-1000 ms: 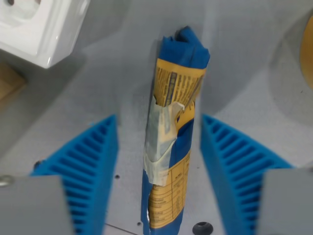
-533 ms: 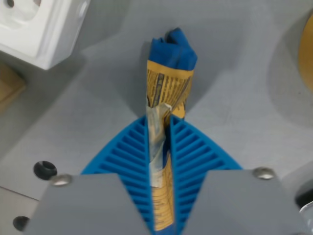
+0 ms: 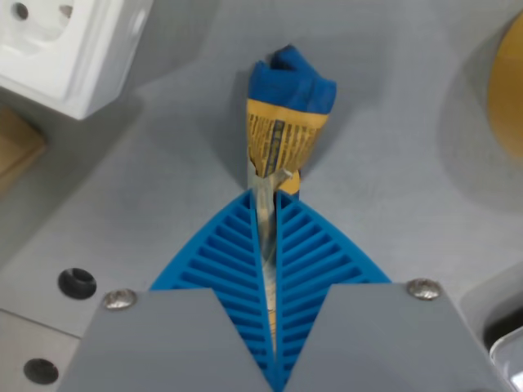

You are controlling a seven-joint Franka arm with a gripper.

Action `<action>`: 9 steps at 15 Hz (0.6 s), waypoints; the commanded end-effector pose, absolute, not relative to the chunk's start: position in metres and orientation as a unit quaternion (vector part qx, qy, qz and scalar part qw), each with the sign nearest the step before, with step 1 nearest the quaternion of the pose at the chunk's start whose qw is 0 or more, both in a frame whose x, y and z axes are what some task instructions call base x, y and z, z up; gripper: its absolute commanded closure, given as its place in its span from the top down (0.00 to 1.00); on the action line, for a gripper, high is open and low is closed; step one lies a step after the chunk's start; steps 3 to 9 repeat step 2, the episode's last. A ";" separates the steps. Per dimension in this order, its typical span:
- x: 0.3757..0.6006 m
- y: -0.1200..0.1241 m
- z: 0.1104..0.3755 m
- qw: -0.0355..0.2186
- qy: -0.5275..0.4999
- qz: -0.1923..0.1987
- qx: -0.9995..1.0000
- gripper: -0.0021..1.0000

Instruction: Pick up the blue bag

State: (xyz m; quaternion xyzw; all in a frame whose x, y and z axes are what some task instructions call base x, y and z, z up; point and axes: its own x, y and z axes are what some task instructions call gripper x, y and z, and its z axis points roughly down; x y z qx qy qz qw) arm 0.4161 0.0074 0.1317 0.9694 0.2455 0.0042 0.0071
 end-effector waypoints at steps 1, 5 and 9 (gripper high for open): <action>0.401 0.005 0.160 0.027 0.255 0.026 0.966 0.00; 0.401 0.005 0.165 0.027 0.255 0.025 0.966 0.00; 0.401 0.005 0.165 0.027 0.255 0.025 0.966 0.00</action>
